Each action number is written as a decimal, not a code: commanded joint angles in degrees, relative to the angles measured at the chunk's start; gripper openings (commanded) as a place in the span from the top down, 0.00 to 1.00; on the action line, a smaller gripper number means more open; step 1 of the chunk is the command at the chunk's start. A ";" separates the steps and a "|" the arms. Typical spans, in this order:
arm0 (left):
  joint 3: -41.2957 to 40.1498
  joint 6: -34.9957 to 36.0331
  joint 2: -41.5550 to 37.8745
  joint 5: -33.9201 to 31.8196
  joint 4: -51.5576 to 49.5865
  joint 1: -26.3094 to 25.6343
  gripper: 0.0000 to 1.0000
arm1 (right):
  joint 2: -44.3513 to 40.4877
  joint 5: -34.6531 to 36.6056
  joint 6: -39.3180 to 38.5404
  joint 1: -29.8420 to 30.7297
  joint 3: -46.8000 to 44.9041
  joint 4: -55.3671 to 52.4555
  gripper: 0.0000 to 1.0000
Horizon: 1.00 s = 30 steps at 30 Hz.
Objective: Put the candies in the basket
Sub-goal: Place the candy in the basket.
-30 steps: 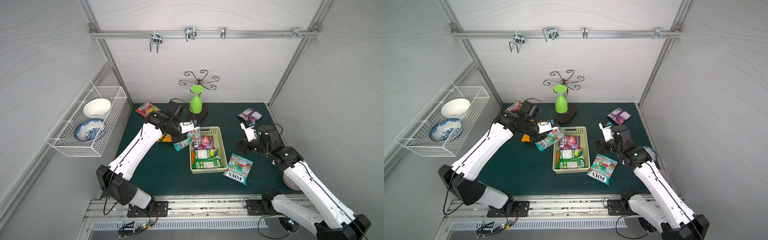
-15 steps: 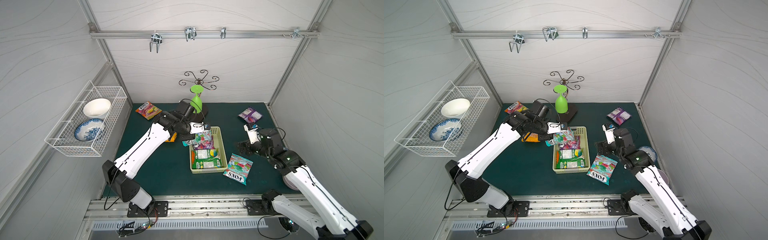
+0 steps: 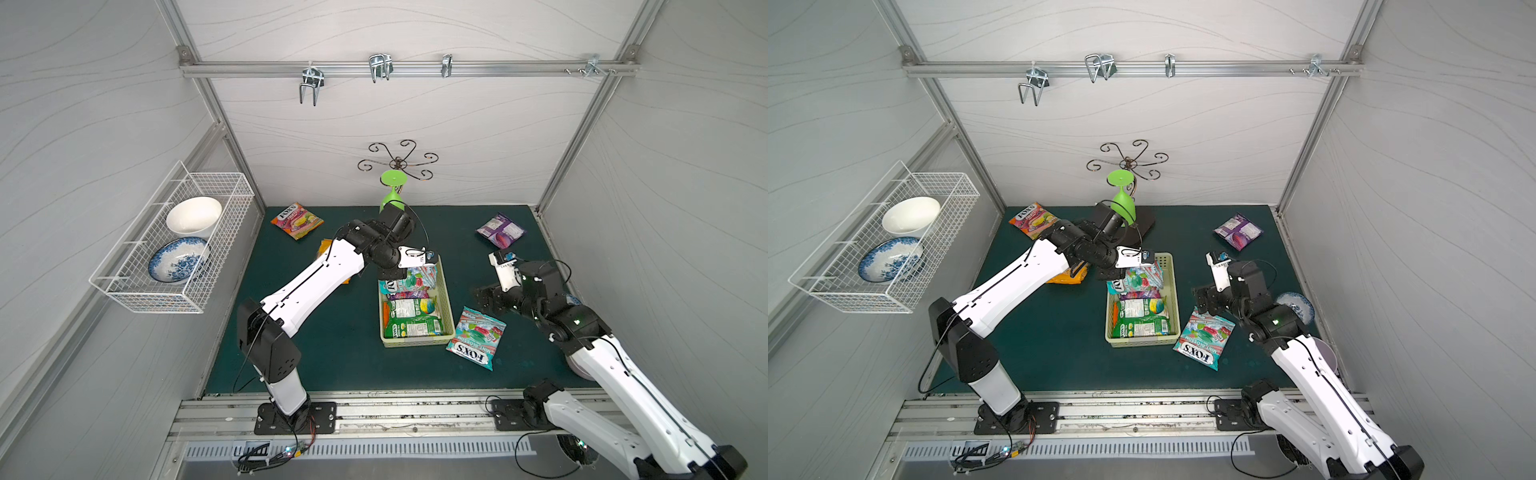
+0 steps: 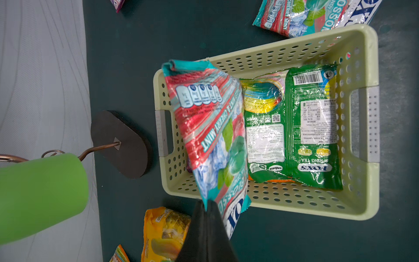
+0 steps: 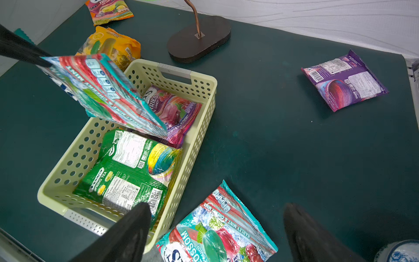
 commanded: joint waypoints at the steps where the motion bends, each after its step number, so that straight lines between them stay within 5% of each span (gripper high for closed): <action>1: 3.59 0.74 1.41 1.48 3.79 -0.86 1.00 | -1.12 1.75 -0.92 0.27 -0.33 1.00 0.05; 30: 0.29 3.64 8.75 -5.76 9.07 -1.58 1.00 | -2.98 2.09 -1.80 0.23 -1.79 3.14 0.04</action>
